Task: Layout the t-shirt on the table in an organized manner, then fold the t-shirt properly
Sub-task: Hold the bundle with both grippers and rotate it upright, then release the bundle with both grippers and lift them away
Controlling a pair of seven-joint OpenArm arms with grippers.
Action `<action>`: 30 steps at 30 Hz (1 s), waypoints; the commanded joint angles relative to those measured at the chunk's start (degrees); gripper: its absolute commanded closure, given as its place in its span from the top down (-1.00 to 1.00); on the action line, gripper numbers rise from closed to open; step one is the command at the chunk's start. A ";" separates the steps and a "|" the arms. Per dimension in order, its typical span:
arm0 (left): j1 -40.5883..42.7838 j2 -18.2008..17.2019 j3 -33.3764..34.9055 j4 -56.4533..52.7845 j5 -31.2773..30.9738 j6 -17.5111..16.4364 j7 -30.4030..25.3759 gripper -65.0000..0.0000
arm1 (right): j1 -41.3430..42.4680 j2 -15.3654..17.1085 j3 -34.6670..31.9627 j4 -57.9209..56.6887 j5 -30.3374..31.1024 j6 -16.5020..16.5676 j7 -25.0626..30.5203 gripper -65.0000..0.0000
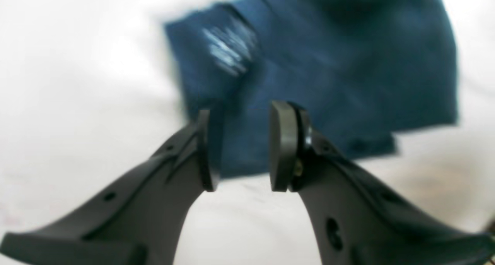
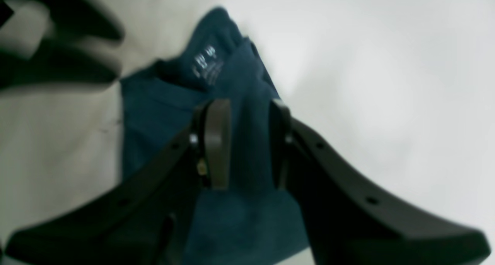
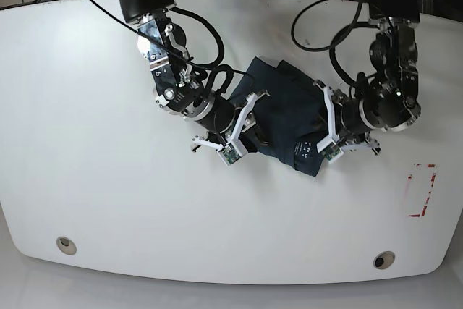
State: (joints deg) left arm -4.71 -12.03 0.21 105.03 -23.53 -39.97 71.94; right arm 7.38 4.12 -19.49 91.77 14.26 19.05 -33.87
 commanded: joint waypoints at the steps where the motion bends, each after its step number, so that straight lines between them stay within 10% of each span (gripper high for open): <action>1: 1.15 0.56 -0.16 0.77 -0.60 -0.03 -1.83 -0.44 | 3.83 -0.12 -1.66 -5.48 0.64 -0.10 5.87 -0.51; 14: 7.83 1.79 0.10 -10.66 -0.43 -0.03 -11.59 -0.43 | 4.18 3.57 -2.89 -21.22 0.55 0.07 19.76 -0.51; 30: -1.58 -0.23 0.19 -27.01 -0.43 -0.03 -15.19 -0.43 | -9.88 8.06 0.63 -10.23 0.99 -0.28 19.41 -0.51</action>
State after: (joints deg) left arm -5.02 -11.68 0.51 77.91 -26.92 -40.99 54.57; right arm -0.60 12.05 -18.96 78.59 15.51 18.41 -12.78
